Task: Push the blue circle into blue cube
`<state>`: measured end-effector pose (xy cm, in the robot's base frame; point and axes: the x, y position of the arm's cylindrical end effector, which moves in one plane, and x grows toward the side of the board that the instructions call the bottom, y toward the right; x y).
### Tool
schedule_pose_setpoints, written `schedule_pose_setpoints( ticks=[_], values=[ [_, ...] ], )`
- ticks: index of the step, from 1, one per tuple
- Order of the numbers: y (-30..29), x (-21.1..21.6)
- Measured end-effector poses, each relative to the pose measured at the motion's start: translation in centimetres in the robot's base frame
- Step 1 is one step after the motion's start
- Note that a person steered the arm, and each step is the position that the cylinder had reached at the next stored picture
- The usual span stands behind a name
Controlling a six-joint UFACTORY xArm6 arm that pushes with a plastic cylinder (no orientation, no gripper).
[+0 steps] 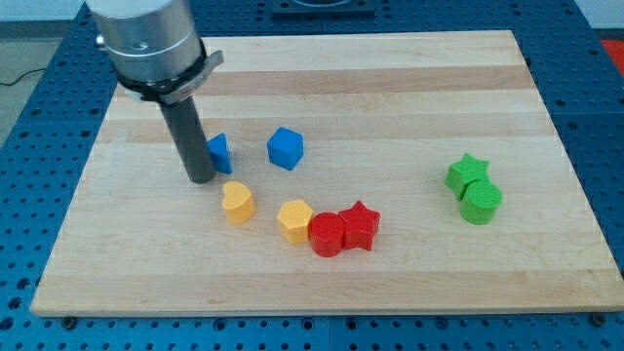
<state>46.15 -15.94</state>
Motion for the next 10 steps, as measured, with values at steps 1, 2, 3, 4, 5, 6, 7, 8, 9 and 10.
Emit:
schedule_pose_setpoints(
  ticks=[1,2,3,4,5,6,7,8,9,10],
  values=[
    [-3.4,-0.1],
    [-3.6,-1.0],
    [-0.9,-2.0],
    [2.1,-3.1],
    [2.6,-3.1],
    [0.1,-3.1],
    [-0.4,-2.5],
    [0.6,-2.5],
    [2.7,-2.5],
    [5.3,-2.5]
  ],
)
